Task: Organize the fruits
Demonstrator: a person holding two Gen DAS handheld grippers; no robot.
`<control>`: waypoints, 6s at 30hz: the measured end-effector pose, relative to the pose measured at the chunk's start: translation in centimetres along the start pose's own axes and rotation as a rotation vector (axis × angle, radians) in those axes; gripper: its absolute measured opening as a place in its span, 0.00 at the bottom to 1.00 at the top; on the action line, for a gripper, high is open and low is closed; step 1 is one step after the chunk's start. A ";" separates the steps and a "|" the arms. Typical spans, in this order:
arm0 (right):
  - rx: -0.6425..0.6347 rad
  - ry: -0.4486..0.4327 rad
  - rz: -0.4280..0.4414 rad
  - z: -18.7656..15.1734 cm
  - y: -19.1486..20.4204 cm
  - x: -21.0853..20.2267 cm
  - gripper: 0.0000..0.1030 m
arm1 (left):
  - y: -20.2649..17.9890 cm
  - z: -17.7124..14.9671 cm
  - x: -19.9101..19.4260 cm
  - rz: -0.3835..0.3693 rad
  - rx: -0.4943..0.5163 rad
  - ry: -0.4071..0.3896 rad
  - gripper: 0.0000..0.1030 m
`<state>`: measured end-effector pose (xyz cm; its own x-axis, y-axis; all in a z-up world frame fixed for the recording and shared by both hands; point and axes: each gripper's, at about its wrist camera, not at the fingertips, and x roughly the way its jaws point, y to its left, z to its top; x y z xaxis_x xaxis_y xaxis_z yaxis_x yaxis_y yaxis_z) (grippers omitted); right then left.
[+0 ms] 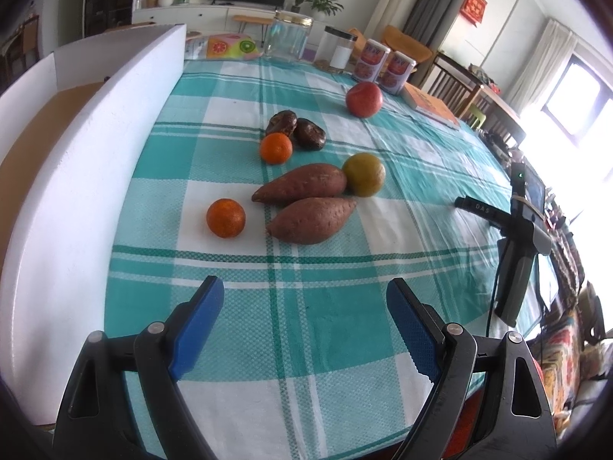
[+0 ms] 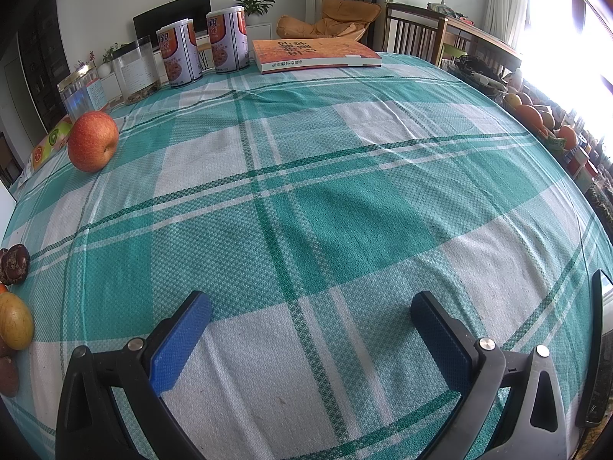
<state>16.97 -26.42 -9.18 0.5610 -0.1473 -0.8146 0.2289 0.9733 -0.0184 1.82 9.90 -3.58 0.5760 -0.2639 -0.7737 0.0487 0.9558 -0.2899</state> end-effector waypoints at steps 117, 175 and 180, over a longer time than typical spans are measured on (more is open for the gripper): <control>-0.634 0.273 0.684 -10.0 29.6 -8.6 0.40 | 3.9 1.0 -5.5 -0.117 0.106 -0.042 0.28; 0.025 -0.042 0.267 -9.6 7.9 -7.1 1.00 | -0.4 2.4 0.8 0.056 0.218 0.066 0.84; 0.007 -0.041 0.248 -9.7 8.4 -7.1 1.00 | -2.3 4.0 4.2 0.087 0.287 0.050 0.84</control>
<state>7.23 -15.53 -9.18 0.6326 0.0885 -0.7694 0.0859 0.9793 0.1833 7.37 7.11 -3.93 0.5472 -0.1787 -0.8177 0.2336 0.9707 -0.0558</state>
